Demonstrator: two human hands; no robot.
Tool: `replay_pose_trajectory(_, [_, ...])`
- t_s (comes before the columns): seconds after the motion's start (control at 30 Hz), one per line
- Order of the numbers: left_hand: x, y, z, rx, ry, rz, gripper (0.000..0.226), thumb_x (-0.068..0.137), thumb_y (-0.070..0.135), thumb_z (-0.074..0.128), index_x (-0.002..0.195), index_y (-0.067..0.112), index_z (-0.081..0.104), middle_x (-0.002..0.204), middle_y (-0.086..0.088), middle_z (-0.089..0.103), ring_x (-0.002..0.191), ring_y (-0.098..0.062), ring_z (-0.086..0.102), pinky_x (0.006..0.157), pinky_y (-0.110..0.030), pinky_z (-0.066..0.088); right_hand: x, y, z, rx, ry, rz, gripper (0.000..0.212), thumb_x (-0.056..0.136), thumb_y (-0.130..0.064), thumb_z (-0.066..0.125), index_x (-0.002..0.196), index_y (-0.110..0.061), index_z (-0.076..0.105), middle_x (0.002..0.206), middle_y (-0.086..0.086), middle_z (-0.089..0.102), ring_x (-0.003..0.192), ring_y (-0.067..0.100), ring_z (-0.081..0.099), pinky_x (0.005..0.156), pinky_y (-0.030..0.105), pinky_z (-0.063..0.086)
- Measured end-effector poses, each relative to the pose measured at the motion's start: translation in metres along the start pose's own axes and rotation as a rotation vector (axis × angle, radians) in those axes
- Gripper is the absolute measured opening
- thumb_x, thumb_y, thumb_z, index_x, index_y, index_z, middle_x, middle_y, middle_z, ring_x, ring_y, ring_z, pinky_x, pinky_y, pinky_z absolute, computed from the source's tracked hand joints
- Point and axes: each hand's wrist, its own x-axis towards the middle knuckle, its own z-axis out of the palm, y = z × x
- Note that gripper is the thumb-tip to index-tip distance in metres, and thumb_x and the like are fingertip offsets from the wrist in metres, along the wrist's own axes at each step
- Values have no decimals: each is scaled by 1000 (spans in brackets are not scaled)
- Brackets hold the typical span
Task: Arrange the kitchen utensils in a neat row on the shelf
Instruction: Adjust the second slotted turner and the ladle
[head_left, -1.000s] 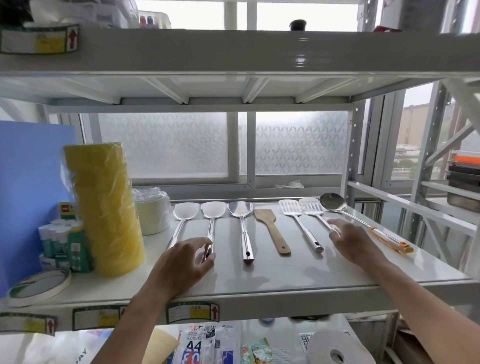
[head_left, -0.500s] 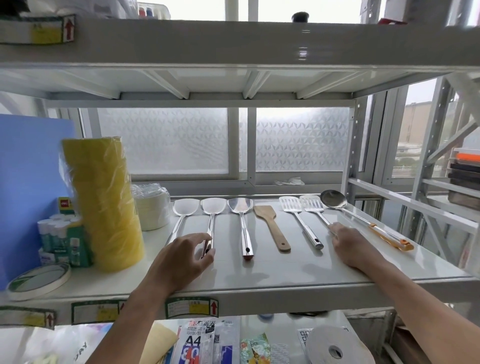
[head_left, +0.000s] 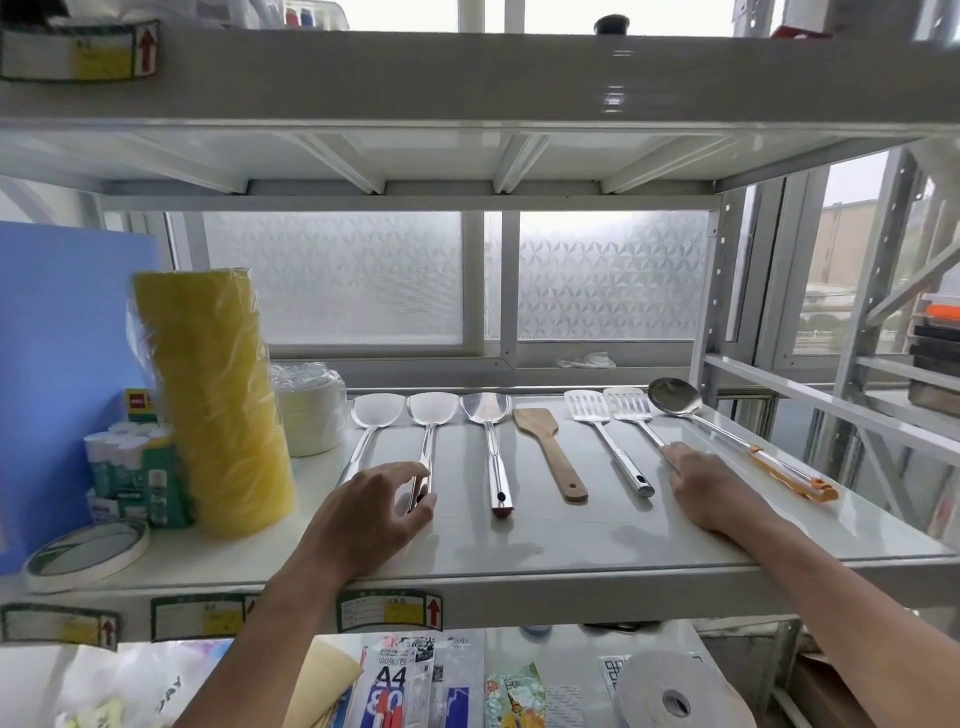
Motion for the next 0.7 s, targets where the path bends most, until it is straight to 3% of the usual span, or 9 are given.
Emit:
replay_pose_trajectory(0.2, [0,-1,0,5,0,-6,38,92,44,62,126,28,66,126,7,70,109,-18,66,88,-37,57,-2,-2,-2,-4,-8,10,26,106,-15,41,120,-2,58,123,23,63,115,40,58,89,39,41])
replay_pose_trajectory(0.4, [-1,-1,-1,-15,-7,-7,34,90,46,60,119,30,67,119,10,71,105,-17,67,86,-39,58,-1,-1,-1,-5,-11,7,34,106,-15,40,133,-5,57,136,18,60,126,38,54,101,40,40])
replay_pose_trajectory(0.7, [-2,2,-3,-5,-8,-9,34,92,44,62,121,28,67,120,9,71,105,-17,67,86,-39,58,-4,-2,0,-16,-14,29,35,106,-13,36,133,-3,56,142,19,55,131,38,50,106,43,38])
